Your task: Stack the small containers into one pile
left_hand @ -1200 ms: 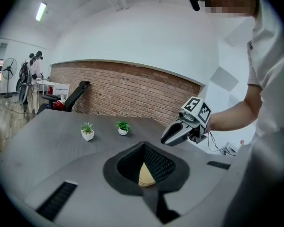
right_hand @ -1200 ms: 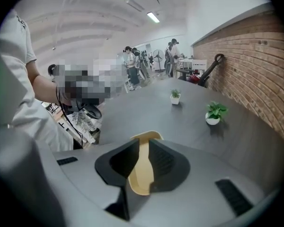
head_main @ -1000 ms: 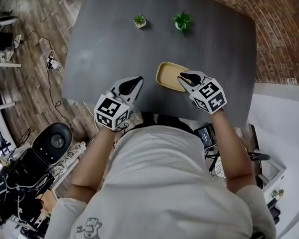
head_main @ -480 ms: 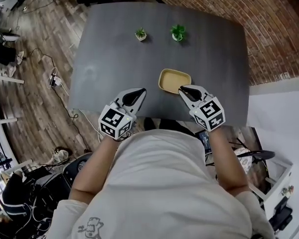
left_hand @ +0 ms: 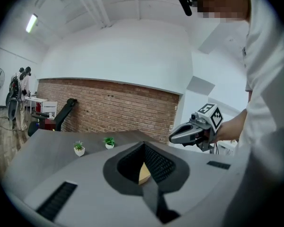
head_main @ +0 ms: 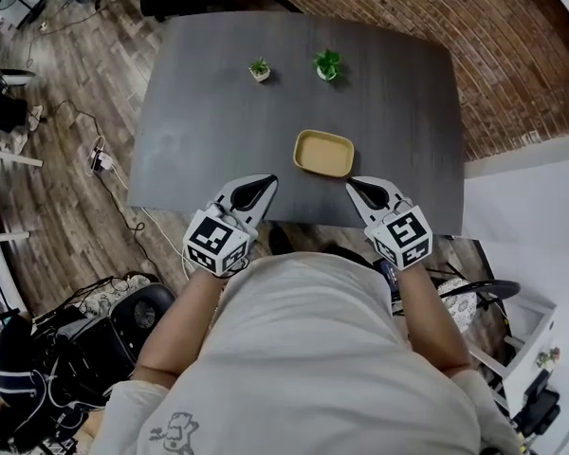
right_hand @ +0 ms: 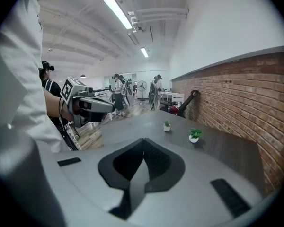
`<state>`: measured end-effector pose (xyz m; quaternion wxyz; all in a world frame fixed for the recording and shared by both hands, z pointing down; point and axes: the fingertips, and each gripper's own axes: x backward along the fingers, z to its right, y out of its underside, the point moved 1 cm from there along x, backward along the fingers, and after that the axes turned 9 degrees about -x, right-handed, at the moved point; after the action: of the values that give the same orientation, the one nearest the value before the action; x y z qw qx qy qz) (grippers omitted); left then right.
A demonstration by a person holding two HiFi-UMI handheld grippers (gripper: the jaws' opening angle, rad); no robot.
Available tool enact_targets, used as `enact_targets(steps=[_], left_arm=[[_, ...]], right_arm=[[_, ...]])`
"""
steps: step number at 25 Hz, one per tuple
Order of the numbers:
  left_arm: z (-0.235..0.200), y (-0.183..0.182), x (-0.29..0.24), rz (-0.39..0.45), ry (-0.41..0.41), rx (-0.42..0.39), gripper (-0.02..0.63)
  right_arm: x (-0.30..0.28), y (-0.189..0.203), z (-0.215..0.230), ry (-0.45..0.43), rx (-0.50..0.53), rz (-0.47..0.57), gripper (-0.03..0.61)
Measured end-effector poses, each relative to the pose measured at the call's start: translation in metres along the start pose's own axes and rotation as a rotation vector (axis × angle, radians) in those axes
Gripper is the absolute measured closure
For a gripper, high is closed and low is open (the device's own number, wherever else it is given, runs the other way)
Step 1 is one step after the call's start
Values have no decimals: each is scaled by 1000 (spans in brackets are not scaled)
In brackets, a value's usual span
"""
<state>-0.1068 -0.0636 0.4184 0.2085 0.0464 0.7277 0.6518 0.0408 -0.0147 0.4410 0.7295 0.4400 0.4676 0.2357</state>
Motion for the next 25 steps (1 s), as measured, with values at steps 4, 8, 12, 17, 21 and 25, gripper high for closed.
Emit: enact_targets(steps=[4,8,12,17,21,25], left_arm=[[21,-1,1,-6,-22,-4,603],[60,-5,-3,-13,-46,-1,603],[89,-4,6,-11,-56,8,603],[142,-9,-26,-11,-62,12,603],[165,-17,-36,12,-77,-3,603],[201,-23,-38,28,-99,-41,603]], right_arm=[[24,1,0,-20,11,19,572],[63,11,2,-47,19,43,572],[84,22,-11,-76,40,47,572],[134,39,10,-102,54,68,572],[154,42,11,-125,71,90,572],[184,52,8,-151,94,115,572]])
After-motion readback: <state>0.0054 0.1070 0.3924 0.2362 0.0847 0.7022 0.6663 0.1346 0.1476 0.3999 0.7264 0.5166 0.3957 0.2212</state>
